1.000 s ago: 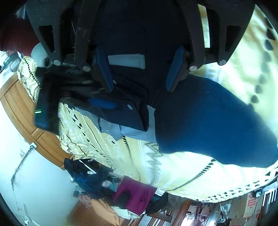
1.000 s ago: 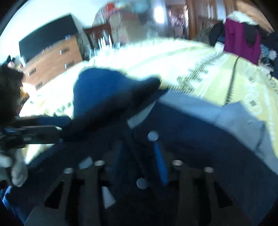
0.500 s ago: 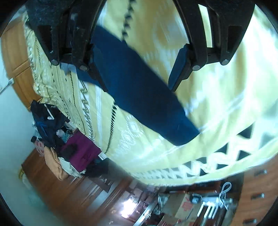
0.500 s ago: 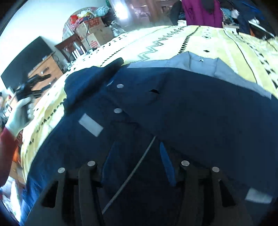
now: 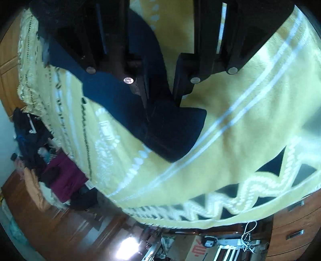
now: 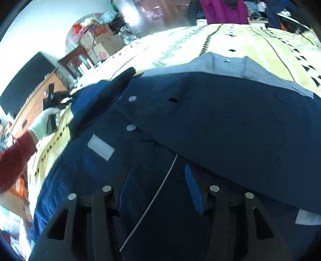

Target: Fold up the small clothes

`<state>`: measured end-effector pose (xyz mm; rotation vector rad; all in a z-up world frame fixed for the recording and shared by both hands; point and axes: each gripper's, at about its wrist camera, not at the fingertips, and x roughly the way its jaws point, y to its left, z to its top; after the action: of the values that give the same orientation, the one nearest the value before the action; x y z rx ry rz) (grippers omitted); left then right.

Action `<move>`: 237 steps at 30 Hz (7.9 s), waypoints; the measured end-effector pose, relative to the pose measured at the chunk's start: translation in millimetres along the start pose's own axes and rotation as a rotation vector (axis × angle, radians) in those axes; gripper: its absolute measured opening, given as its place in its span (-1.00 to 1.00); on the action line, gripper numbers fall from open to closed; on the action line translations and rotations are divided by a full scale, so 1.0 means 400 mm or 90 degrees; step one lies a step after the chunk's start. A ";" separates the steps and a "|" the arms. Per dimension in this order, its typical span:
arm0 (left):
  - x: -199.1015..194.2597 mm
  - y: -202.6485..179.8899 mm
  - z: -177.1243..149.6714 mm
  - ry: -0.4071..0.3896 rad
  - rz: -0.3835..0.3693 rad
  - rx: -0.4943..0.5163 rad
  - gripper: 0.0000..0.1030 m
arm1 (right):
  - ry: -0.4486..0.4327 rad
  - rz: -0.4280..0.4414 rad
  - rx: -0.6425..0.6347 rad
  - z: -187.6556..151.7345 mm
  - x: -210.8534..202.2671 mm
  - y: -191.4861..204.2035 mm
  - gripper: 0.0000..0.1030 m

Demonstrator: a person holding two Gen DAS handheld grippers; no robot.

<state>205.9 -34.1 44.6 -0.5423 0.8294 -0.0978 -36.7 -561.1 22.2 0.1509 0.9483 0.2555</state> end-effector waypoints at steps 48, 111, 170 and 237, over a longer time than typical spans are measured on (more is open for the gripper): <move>-0.130 -0.493 -0.434 0.107 -0.197 0.329 0.32 | -0.004 0.245 0.425 0.048 -0.054 -0.359 0.33; -0.218 -0.385 -0.605 0.067 0.114 0.445 0.74 | 0.018 0.056 0.228 -0.045 -0.190 -0.448 -0.76; -0.201 -0.318 -0.595 0.183 0.075 0.343 1.00 | 0.030 -0.058 -0.097 0.052 -0.221 0.052 0.39; -0.628 -0.265 -0.957 0.407 -0.299 0.297 -0.85 | 0.162 -0.009 0.170 -0.566 -0.672 -0.187 -0.86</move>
<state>-228.6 -213.3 56.4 -0.2463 1.2368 -0.9099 -360.2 -704.8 84.1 0.3627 1.2352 0.1358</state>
